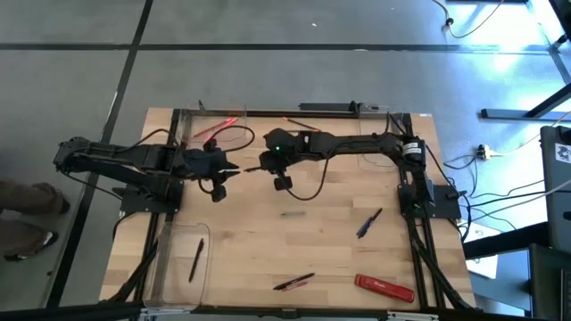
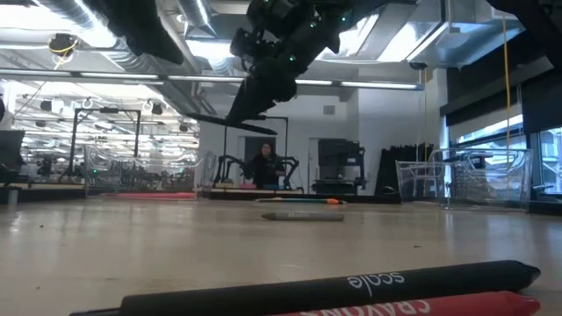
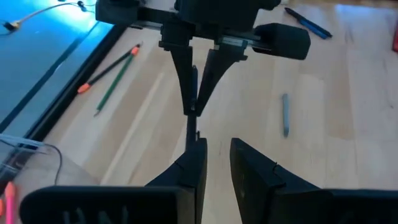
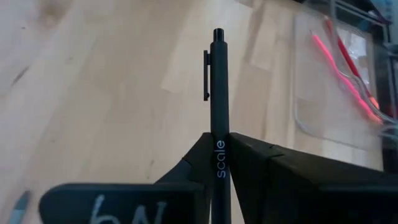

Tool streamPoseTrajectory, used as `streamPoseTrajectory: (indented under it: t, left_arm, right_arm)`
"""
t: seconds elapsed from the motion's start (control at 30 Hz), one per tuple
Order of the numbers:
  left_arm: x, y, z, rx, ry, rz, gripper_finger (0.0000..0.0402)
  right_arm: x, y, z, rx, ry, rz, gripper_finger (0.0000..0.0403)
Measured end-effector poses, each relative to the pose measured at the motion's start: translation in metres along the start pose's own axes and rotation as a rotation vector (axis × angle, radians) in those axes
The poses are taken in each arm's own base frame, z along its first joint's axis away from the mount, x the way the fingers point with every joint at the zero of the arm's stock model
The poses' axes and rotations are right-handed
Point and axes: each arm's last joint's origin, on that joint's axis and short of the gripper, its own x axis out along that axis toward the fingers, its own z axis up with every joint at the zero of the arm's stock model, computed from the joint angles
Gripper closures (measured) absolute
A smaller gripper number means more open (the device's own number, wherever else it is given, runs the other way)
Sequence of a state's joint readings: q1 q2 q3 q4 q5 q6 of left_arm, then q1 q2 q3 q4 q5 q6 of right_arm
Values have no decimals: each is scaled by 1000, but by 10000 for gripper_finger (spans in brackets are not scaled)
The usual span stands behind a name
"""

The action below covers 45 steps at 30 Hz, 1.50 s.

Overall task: Sort crayons/erasers/pens/pencils in bins
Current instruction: Put the left black pen into the bottom left transparent bin

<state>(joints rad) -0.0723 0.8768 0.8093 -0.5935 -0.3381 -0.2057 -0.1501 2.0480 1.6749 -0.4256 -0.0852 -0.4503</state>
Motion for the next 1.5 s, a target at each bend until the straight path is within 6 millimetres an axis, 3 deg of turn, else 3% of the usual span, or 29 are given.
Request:
streamPoseTrajectory:
  t: [0.2, 0.37, 0.6, 0.83, 1.13, 1.5]
  left_arm:
    - [0, 0, 0, -9, -7, 18, 340]
    - [1, 6, -3, -124, 21, 79, 339]
    - [7, 9, -3, -146, 56, 93, 317]
    - [26, 3, -6, -88, 128, 108, 313]
    - [50, -2, -11, 146, 228, 135, 312]
    - [63, 3, -14, 168, 276, 210, 312]
  right_arm:
    - [-1, -6, -3, 11, 8, -9, 358]
    - [-1, -7, -4, 12, 12, -19, 358]
    - [-1, -7, -4, 10, 12, -22, 358]
    - [-1, -8, -3, 9, 7, -25, 358]
    - [-1, -8, -3, 9, 5, -26, 358]
    - [-1, -8, -2, 8, -2, -30, 358]
